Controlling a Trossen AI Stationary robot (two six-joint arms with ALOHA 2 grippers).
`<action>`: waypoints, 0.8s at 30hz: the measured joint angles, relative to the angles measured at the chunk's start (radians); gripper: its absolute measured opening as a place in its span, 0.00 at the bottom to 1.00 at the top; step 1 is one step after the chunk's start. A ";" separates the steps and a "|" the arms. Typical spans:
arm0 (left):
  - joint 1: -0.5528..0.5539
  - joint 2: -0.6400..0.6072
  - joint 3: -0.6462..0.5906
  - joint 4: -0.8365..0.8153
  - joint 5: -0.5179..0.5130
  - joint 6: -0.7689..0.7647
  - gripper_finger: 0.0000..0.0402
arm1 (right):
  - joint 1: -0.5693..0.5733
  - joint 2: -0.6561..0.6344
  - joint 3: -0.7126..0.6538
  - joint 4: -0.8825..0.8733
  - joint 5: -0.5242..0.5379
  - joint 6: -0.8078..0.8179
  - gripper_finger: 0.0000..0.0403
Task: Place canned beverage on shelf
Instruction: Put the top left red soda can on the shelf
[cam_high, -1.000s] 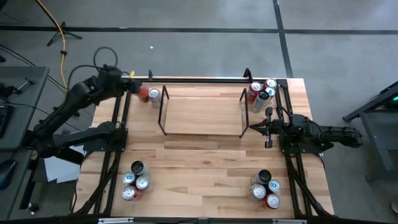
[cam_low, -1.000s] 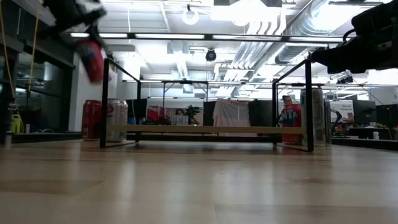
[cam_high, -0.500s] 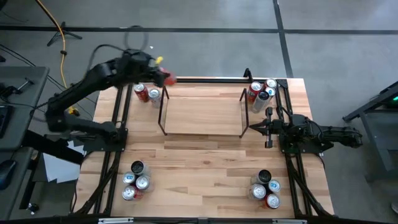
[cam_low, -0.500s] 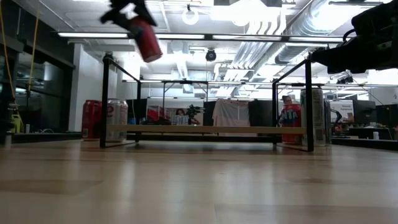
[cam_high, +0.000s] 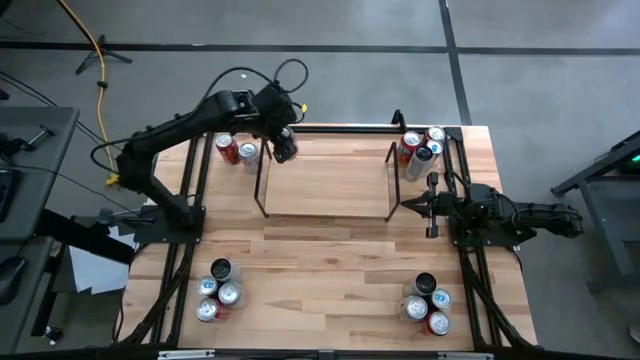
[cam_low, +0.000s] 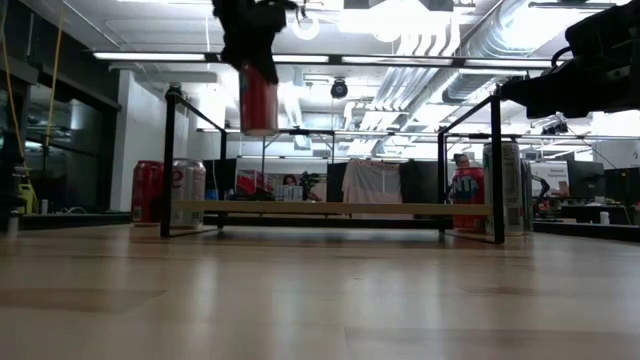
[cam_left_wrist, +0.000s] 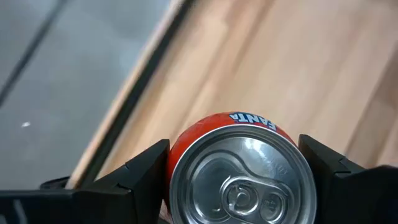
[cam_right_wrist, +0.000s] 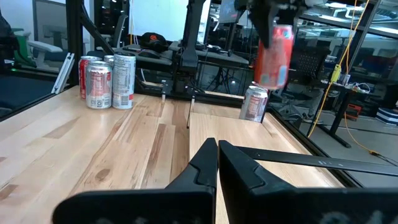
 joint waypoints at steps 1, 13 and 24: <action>0.006 0.012 0.000 -0.004 0.025 0.023 0.58 | 0.000 0.000 0.000 0.000 0.000 0.000 0.00; 0.045 0.095 -0.075 0.041 0.079 0.121 0.58 | 0.000 0.000 0.000 0.000 0.000 0.000 0.00; 0.058 0.090 -0.251 0.221 0.079 0.036 0.59 | 0.000 0.000 0.000 0.000 0.000 0.000 0.00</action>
